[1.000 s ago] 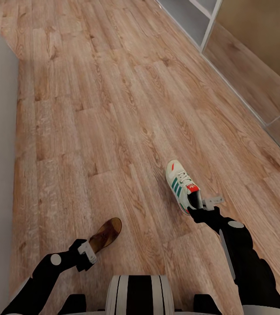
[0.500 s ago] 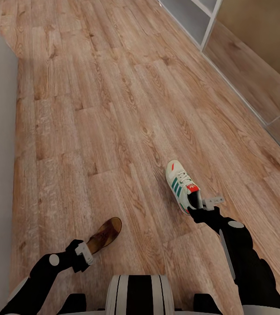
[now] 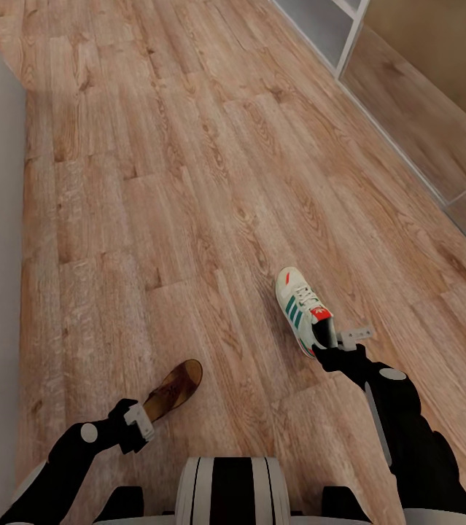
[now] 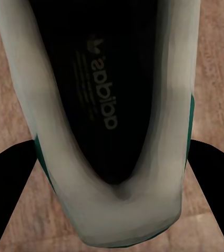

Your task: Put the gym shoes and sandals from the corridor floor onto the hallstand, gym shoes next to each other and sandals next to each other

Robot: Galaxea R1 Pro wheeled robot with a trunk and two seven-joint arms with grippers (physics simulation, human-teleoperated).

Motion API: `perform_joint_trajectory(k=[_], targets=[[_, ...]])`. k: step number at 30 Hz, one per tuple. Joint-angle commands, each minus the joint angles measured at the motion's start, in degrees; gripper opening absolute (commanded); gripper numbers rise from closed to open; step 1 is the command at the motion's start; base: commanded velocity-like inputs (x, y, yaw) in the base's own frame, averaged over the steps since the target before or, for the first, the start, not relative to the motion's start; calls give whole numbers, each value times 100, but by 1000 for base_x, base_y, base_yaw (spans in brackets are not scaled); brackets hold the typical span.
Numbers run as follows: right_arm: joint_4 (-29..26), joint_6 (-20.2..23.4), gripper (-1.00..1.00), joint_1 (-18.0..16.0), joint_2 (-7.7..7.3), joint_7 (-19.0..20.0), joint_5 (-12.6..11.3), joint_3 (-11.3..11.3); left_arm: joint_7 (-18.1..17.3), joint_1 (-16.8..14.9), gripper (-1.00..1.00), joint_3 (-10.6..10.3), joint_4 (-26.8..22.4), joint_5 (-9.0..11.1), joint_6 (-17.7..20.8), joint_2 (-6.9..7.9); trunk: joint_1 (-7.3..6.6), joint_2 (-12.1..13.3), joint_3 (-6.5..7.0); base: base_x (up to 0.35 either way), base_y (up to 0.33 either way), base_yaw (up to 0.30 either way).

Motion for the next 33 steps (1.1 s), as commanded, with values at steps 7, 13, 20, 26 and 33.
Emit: perform_joint_trajectory(k=[7, 13, 20, 26, 33], targets=[[-7, 19, -100, -3, 1, 55, 59, -6, -34, 2, 100, 14, -10, -11, 29, 4, 12, -8, -114, 0, 0, 0], [-7, 19, -100, -3, 1, 57, 59, -6, -33, 7, 100, 21, -10, -11, 29, 10, 12, -8, -114, 0, 0, 0], [-7, 19, -100, -3, 1, 57, 59, -6, -32, 0, 100, 23, -10, -11, 29, 13, 12, -8, -114, 0, 0, 0], [-7, 19, -100, -3, 1, 56, 59, -6, 154, 6, 100, 19, -10, -18, 29, 20, 17, -11, -158, 0, 0, 0], [-7, 19, -100, -3, 1, 54, 59, -6, 272, 8, 100, 16, -10, -19, 29, 22, 17, -11, -158, 0, 0, 0]])
